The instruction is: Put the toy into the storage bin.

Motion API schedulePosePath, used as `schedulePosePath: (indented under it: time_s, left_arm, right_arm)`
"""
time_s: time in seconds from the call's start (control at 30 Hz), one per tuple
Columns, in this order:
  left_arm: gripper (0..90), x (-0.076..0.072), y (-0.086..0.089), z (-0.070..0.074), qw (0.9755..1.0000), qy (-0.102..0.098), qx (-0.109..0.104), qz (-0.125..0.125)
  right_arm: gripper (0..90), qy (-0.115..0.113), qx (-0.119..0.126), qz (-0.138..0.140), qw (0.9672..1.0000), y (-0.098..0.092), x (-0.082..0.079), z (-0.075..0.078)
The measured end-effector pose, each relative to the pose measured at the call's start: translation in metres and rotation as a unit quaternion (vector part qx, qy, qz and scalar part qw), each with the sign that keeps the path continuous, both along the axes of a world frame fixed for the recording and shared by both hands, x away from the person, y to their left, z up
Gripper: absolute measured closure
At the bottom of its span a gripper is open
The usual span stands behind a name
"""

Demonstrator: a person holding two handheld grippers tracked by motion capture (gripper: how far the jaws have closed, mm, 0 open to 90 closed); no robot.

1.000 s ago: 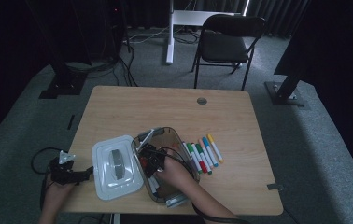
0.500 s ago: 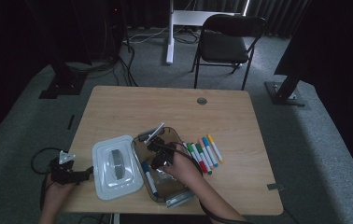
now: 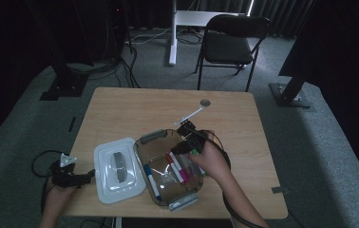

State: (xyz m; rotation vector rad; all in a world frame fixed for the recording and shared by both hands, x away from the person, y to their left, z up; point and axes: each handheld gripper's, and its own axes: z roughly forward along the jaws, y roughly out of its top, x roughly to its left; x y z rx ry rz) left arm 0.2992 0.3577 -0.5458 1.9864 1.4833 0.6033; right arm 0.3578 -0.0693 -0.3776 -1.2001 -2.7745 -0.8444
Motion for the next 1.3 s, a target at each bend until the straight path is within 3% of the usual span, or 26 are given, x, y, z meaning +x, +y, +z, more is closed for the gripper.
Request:
schedulePosePath:
  time_s: [0.1,0.27,0.43,0.73,0.87,1.0,1.07,1.3]
  left_arm:
    - [1.2,0.0,0.0,0.0,1.0,0.0,0.0,0.0]
    - [1.3,0.0,0.0,0.0,1.0,0.0,0.0,0.001]
    - [1.2,0.0,0.0,0.0,1.0,0.0,0.0,0.0]
    - [1.2,0.0,0.0,0.0,1.0,0.0,0.0,0.001]
    - [1.2,0.0,0.0,0.0,1.0,0.0,0.0,0.001]
    - [1.2,0.0,0.0,0.0,1.0,0.0,0.0,0.001]
    - [1.2,0.0,0.0,0.0,1.0,0.0,0.0,0.001]
    - [1.2,0.0,0.0,0.0,1.0,0.0,0.0,0.001]
  right_arm:
    - [61.4,-0.012,0.011,-0.024,0.9996,-0.021,0.006,0.008]
    - [60.3,-0.031,-0.006,-0.043,0.9986,-0.041,0.014,0.007]
    - [60.7,-0.041,-0.026,-0.06,0.997,-0.061,0.022,-0.004]
    - [63.1,-0.033,-0.055,-0.104,0.9926,-0.105,0.039,-0.034]
    - [64.7,-0.027,-0.067,-0.129,0.989,-0.121,0.046,-0.052]
    - [64.6,-0.028,-0.088,-0.139,0.986,-0.129,0.051,-0.067]
    - [65.1,-0.027,-0.103,-0.147,0.9834,-0.136,0.057,-0.082]
    - [65.5,-0.004,-0.113,-0.156,0.9812,-0.142,0.066,-0.112]
